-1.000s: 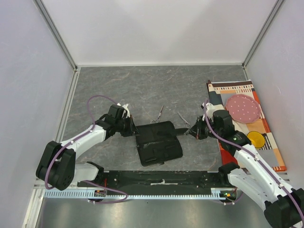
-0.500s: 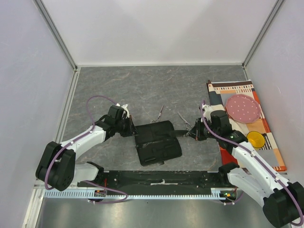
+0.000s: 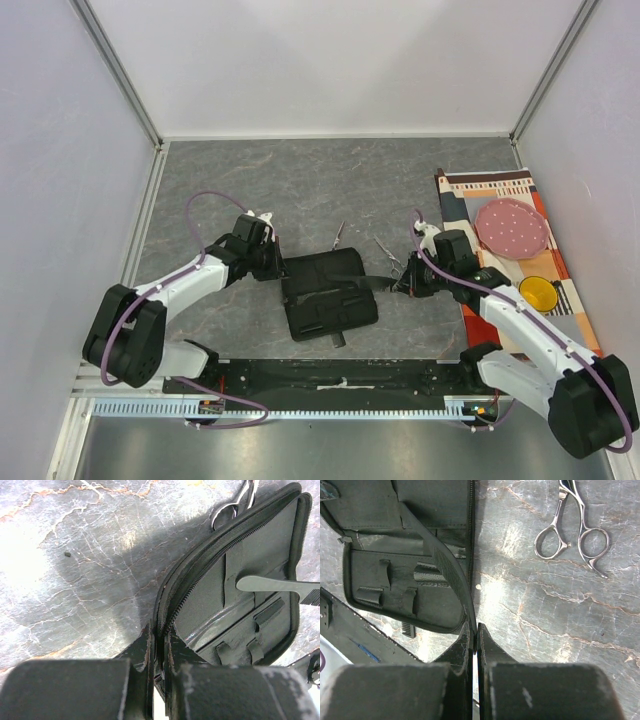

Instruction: Sort the hair-cutting tools

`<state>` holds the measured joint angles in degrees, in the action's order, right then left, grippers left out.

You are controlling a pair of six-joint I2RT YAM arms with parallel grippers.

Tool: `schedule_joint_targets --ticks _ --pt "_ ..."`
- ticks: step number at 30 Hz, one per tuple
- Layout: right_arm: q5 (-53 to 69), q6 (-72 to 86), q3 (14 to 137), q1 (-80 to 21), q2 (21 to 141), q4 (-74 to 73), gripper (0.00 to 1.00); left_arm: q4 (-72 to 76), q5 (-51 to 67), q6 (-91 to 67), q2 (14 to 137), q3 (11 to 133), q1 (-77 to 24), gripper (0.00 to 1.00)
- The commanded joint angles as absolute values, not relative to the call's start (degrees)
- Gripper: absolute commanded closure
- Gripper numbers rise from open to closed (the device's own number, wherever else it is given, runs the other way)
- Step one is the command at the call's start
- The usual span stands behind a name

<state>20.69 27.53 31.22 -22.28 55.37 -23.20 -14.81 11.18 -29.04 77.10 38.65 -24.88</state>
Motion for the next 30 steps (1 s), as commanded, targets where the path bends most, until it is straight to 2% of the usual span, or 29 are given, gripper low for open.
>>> schedule_joint_targets --ticks 1,12,22,30 --pt "17.8 24.7 34.4 -22.5 58.4 -25.4 1.0 -17.5 1.8 -24.5 78.1 39.6 -24.5 0.98" --pt "12.9 23.4 35.8 -26.4 63.2 -24.6 1.0 -18.5 1.6 -25.0 76.0 38.9 -24.5 0.98" --pt "13.9 23.8 36.3 -29.4 67.7 -18.6 1.0 -18.4 2.5 -25.2 75.1 38.6 -25.1 0.98" --pt "8.9 22.6 40.1 -30.7 67.7 -22.5 1.0 -18.4 1.6 -25.2 75.2 38.5 -25.5 0.98"
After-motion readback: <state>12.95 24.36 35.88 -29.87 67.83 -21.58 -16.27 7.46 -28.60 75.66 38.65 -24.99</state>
